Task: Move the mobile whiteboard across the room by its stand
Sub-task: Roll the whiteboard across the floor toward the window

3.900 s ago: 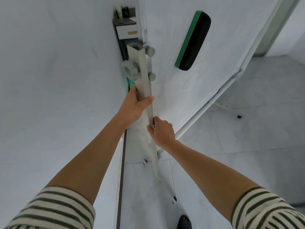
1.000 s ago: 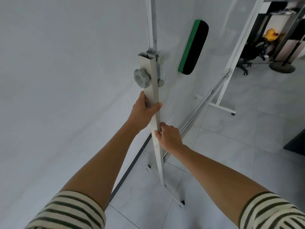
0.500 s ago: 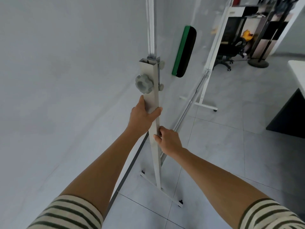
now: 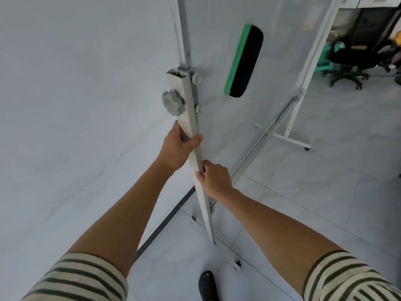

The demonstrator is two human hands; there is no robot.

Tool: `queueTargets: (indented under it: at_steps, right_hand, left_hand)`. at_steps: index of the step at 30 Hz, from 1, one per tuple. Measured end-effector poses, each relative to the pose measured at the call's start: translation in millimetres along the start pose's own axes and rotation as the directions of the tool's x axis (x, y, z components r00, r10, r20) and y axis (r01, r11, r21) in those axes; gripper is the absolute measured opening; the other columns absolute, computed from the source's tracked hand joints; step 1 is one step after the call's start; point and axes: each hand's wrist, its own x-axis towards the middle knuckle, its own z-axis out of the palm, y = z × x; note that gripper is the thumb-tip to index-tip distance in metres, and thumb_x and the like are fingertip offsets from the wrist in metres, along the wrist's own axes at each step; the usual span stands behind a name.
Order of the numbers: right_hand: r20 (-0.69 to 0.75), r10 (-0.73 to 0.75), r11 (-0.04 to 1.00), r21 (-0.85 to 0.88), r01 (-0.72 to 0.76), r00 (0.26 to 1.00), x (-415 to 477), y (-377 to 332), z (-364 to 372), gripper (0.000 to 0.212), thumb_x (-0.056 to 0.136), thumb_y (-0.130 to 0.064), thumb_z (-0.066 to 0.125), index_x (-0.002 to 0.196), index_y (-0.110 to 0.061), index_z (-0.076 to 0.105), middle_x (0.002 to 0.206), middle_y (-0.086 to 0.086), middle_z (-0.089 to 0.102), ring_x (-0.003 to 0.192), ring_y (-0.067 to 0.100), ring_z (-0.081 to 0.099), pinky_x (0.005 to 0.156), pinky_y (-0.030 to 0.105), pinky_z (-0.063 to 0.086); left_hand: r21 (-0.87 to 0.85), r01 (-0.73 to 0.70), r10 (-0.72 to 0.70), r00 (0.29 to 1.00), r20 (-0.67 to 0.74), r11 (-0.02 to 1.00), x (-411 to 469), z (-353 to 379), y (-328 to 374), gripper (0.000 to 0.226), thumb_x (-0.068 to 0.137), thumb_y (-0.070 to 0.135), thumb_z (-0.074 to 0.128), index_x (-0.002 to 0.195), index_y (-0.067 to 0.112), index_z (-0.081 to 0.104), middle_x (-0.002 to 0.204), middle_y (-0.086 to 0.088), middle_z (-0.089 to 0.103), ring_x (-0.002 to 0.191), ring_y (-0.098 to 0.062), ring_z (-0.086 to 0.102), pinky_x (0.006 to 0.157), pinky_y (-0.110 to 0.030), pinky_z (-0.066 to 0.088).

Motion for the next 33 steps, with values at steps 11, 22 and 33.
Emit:
queueTargets:
  at_steps: [11, 22, 33]
  right_hand:
    - [0.056, -0.056, 0.997, -0.047, 0.059, 0.997, -123, -74, 32, 0.030, 0.094, -0.033, 0.048, 0.103, -0.006, 0.056, 0.096, 0.011, 0.073, 0.085, 0.033, 0.067, 0.071, 0.031, 0.042]
    - [0.003, -0.019, 0.997, -0.073, 0.019, 1.000, -248, -156, 64, 0.029, 0.094, -0.032, 0.050, 0.100, -0.004, 0.056, 0.091, 0.013, 0.072, 0.081, 0.032, 0.067, 0.070, 0.026, 0.039]
    - [0.105, -0.053, 0.997, -0.053, 0.059, 0.993, -351, -220, 87, 0.029, 0.091, -0.032, 0.053, 0.099, -0.005, 0.057, 0.090, 0.011, 0.072, 0.082, 0.033, 0.067, 0.077, 0.035, 0.048]
  left_hand:
    - [-0.015, 0.015, -0.015, 0.999, -0.038, 1.000, -142, -52, -28, 0.054, 0.082, 0.038, 0.065, 0.128, 0.017, 0.046, 0.119, -0.007, 0.061, 0.110, -0.030, 0.057, 0.098, -0.050, 0.051]
    - [0.008, -0.063, 0.063, 0.998, -0.007, 0.998, -269, -109, -62, 0.046, 0.087, 0.034, 0.066, 0.123, 0.013, 0.047, 0.113, -0.009, 0.065, 0.103, -0.030, 0.061, 0.090, -0.047, 0.054]
    - [0.025, -0.013, 0.015, 0.998, -0.057, 1.000, -400, -156, -82, 0.050, 0.085, 0.037, 0.065, 0.120, 0.008, 0.047, 0.112, -0.016, 0.063, 0.103, -0.034, 0.060, 0.089, -0.048, 0.054]
